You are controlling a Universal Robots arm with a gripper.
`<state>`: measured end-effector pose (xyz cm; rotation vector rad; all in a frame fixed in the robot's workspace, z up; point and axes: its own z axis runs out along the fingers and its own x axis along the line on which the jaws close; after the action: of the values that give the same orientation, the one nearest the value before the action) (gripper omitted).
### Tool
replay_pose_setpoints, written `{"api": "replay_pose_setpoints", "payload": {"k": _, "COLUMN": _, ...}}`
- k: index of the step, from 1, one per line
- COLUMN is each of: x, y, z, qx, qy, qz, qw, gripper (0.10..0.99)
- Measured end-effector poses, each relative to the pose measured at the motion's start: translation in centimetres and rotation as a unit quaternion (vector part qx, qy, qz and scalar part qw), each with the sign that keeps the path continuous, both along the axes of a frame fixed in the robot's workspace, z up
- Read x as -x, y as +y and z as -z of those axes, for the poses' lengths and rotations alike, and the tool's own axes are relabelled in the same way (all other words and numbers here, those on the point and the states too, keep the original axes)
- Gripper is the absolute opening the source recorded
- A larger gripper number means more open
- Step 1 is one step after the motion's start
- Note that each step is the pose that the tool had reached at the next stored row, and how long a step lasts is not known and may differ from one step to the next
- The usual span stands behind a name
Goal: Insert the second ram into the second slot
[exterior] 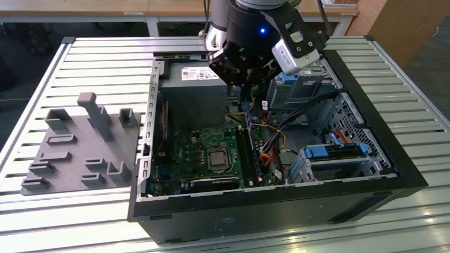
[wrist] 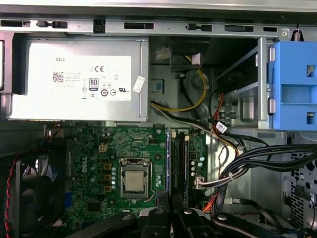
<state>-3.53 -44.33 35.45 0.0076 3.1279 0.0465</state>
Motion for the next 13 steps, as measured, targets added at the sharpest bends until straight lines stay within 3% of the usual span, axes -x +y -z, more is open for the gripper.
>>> {"api": "replay_pose_setpoints", "payload": {"k": 13, "x": 0.0, "y": 0.0, "z": 0.28, "qx": 0.0, "qy": 0.0015, "qz": 0.0, "qw": 1.0, "gripper": 0.137}}
